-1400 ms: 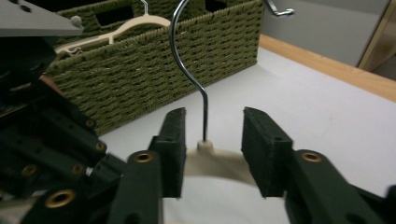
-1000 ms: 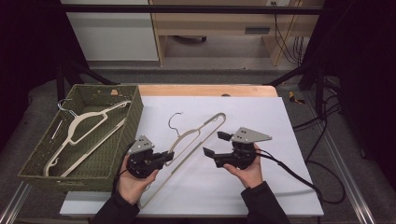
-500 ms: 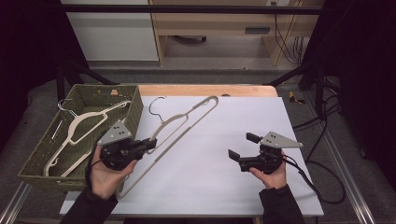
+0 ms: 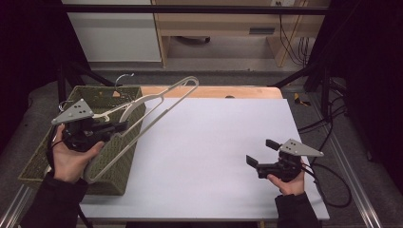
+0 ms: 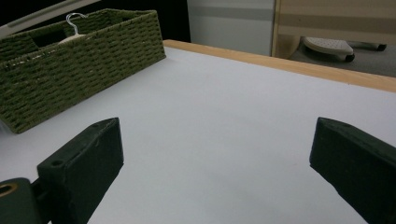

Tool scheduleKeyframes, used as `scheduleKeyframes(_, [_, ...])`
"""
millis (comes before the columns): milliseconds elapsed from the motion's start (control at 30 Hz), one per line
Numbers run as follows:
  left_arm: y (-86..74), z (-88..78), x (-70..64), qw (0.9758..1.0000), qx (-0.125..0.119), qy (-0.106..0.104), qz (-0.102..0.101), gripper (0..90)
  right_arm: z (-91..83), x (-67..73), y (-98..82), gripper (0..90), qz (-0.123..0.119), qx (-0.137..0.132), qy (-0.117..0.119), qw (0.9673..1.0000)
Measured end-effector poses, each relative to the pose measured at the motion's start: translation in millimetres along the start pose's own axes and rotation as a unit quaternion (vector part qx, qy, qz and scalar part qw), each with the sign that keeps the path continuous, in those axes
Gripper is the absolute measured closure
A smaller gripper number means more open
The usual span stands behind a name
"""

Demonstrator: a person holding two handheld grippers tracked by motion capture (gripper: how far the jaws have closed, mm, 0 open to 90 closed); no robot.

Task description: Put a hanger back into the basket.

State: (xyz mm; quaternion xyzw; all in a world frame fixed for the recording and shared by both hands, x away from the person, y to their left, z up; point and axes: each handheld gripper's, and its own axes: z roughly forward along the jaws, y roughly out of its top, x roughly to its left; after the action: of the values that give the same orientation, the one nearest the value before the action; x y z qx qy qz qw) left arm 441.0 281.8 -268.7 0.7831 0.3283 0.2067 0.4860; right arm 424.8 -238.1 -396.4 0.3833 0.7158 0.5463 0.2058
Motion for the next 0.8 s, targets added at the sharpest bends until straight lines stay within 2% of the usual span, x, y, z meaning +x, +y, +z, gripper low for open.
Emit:
scheduleKeyframes(67, [-0.8,-1.6,3.5,1.0,0.0,0.003,0.002,86.7,-0.9,-0.6,-1.0,3.3,0.0,0.003,-0.002,1.0])
scheduleKeyframes(167, [-4.4,-5.9,16.7,0.9999,-0.001,0.011,0.005,86.7,-2.6,-3.0,-3.9,3.1,0.002,0.004,-0.005,1.0])
scheduleKeyframes(233, [-6.6,-8.2,24.7,0.9999,-0.002,0.014,-0.002,86.6,-2.7,-3.8,-5.2,3.0,0.004,0.006,-0.006,1.0])
scheduleKeyframes(267, [-8.8,-11.7,34.0,0.9998,0.0,0.021,-0.006,86.7,-2.4,-3.6,-5.6,2.9,0.005,0.006,-0.005,1.0])
scheduleKeyframes(333, [-10.8,-16.1,43.4,0.9995,0.002,0.031,-0.009,86.7,-2.0,-3.5,-6.2,2.8,0.004,0.009,-0.005,0.9999])
scheduleKeyframes(367, [-10.8,-16.1,43.4,0.9995,0.002,0.031,-0.009,86.6,-1.8,-3.5,-6.4,2.8,0.004,0.01,-0.005,0.9999])
scheduleKeyframes(400, [-12.9,-21.0,53.2,0.9992,0.001,0.038,-0.01,86.6,-1.6,-4.0,-6.7,2.8,0.001,0.01,-0.005,0.9999])
scheduleKeyframes(467, [-15.1,-25.9,62.9,0.9991,0.001,0.041,-0.012,86.6,-1.5,-3.9,-6.8,2.7,0.006,0.01,-0.005,0.9999])
scheduleKeyframes(500, [-15.1,-25.9,62.9,0.9991,0.001,0.041,-0.012,86.6,-1.5,-3.9,-6.8,2.7,0.006,0.01,-0.005,0.9999])
scheduleKeyframes(533, [-17.8,-30.2,72.9,0.9988,0.002,0.046,-0.015,86.6,-1.5,-4.0,-7.0,2.8,0.007,0.011,-0.005,0.9999])
scheduleKeyframes(600, [-21.3,-33.2,82.2,0.9982,0.006,0.055,-0.023,86.6,-1.4,-3.9,-7.1,2.8,0.006,0.012,-0.004,0.9999])
scheduleKeyframes(800, [-36.4,-38.8,106.1,0.9964,0.035,0.074,-0.021,86.6,-1.5,-4.2,-7.0,2.8,0.005,0.012,-0.004,0.9999])
